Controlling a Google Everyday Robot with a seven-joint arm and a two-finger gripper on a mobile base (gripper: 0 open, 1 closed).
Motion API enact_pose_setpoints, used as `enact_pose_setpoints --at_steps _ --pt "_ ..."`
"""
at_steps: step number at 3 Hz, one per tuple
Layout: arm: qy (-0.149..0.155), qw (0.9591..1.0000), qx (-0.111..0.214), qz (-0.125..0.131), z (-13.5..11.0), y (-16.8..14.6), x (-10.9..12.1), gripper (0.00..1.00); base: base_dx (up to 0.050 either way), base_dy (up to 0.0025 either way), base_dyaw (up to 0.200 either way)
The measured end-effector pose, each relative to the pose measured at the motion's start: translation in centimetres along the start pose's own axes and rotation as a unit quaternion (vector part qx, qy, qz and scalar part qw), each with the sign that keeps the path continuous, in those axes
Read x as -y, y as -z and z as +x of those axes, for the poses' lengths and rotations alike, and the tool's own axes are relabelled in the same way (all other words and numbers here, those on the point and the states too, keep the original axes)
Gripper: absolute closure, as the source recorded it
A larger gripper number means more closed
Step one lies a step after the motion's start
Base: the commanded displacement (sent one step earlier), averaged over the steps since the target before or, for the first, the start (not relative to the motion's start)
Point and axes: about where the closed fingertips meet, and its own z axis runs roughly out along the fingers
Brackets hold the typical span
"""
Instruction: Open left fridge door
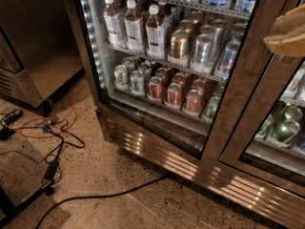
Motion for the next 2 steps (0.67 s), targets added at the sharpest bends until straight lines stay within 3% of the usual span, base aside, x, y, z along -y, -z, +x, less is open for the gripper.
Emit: enact_pose_setpoints --at_steps 2 --pt "0.007 0.9999 -0.008 -0.009 -0.47 -0.97 0.15 1.00 0.000 0.00000 0.000"
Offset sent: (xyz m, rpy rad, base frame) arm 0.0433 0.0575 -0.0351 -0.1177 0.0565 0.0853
